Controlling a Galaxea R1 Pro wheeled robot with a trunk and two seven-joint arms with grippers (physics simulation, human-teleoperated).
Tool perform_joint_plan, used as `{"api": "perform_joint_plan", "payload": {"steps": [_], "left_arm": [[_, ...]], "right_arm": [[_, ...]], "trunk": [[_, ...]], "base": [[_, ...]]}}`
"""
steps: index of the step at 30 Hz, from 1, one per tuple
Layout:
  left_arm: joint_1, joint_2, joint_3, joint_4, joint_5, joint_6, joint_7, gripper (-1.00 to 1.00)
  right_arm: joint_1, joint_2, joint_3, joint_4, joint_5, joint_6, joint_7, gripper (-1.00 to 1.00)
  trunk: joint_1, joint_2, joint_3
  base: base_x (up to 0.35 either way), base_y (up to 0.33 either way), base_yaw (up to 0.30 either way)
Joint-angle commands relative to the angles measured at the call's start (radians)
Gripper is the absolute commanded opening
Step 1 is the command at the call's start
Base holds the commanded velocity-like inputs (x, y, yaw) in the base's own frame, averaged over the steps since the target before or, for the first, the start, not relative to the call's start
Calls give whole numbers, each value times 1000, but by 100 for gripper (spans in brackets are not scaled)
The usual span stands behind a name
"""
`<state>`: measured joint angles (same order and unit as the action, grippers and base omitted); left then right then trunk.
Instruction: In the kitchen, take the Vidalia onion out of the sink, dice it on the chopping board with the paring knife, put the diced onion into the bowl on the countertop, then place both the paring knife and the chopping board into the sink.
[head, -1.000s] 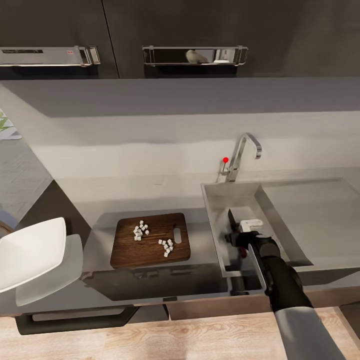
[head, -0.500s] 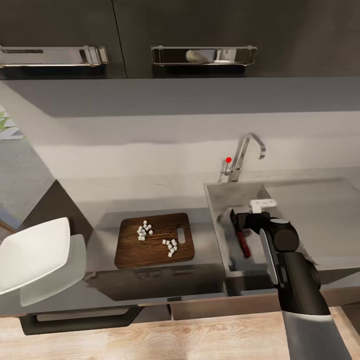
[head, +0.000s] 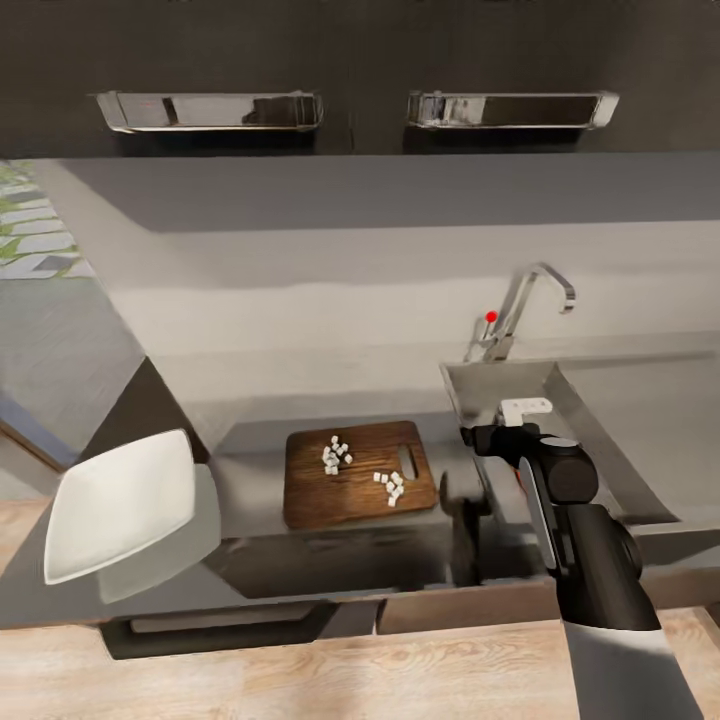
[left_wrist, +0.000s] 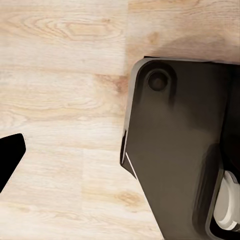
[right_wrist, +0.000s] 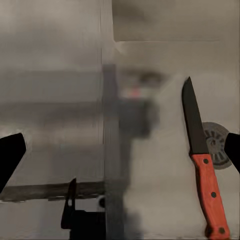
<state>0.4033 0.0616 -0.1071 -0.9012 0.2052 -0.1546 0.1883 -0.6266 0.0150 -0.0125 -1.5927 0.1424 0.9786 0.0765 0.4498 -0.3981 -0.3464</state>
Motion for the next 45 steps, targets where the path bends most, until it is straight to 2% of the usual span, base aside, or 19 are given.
{"api": "perform_joint_plan", "payload": {"steps": [1, 11, 36, 45], "left_arm": [[0, 2, -7, -1, 10, -3, 8, 100], [-1, 2, -7, -2, 10, -3, 8, 100], [-1, 2, -7, -2, 10, -3, 8, 100], [0, 2, -8, -2, 10, -3, 8, 100]], "right_arm": [[-1, 1, -1, -1, 9, 5, 8, 100], [-1, 2, 0, -1, 9, 5, 8, 100], [-1, 3, 0, 2, 7, 6, 9, 100], [-1, 6, 2, 3, 6, 6, 9, 100]], "trunk": [[0, -2, -2], [0, -2, -2], [0, -2, -2], [0, -2, -12]], "base": [[-225, 225, 0], [-215, 219, 0], [26, 30, 0], [0, 0, 0]]}}
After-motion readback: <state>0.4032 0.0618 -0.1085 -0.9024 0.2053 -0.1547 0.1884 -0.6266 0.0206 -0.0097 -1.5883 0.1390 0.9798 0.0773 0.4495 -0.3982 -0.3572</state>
